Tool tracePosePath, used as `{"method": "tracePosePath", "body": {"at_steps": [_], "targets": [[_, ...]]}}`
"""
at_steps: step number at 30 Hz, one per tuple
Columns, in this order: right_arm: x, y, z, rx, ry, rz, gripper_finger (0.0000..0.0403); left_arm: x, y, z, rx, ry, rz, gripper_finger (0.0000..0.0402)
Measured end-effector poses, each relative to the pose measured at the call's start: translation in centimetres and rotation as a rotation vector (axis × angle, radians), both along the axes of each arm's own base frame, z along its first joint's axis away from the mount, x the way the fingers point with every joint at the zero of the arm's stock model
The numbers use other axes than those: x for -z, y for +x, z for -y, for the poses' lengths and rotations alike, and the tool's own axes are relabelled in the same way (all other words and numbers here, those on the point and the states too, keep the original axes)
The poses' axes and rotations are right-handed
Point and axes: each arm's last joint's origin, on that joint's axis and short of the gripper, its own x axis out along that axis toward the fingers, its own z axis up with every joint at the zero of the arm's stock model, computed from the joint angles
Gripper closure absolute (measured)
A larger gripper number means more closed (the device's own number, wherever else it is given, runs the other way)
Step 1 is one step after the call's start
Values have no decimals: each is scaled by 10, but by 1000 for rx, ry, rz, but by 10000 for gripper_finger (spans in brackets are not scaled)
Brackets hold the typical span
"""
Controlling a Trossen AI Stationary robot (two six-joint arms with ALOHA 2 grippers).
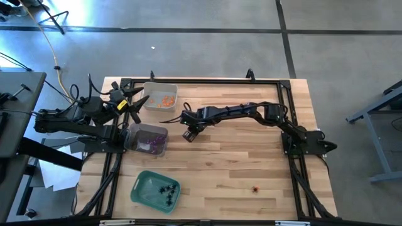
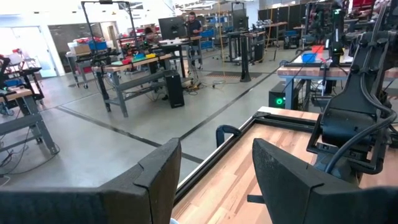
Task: Sort Halloween decoration
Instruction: Put the right orange spider into the gray bin
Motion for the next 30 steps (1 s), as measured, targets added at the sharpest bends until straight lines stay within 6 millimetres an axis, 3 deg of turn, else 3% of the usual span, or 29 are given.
{"method": "tracePosePath", "body": {"at_steps": [5, 17, 30], "targets": [[0, 0, 0, -17, -3, -5, 396, 0, 0, 0, 0, 0, 0, 216], [-1, 1, 0, -45, -19, 7, 402, 0, 0, 0, 0, 0, 0, 216], [-25, 8, 1, -100, -69, -15, 403, 0, 0, 0, 0, 0, 0, 216]]}}
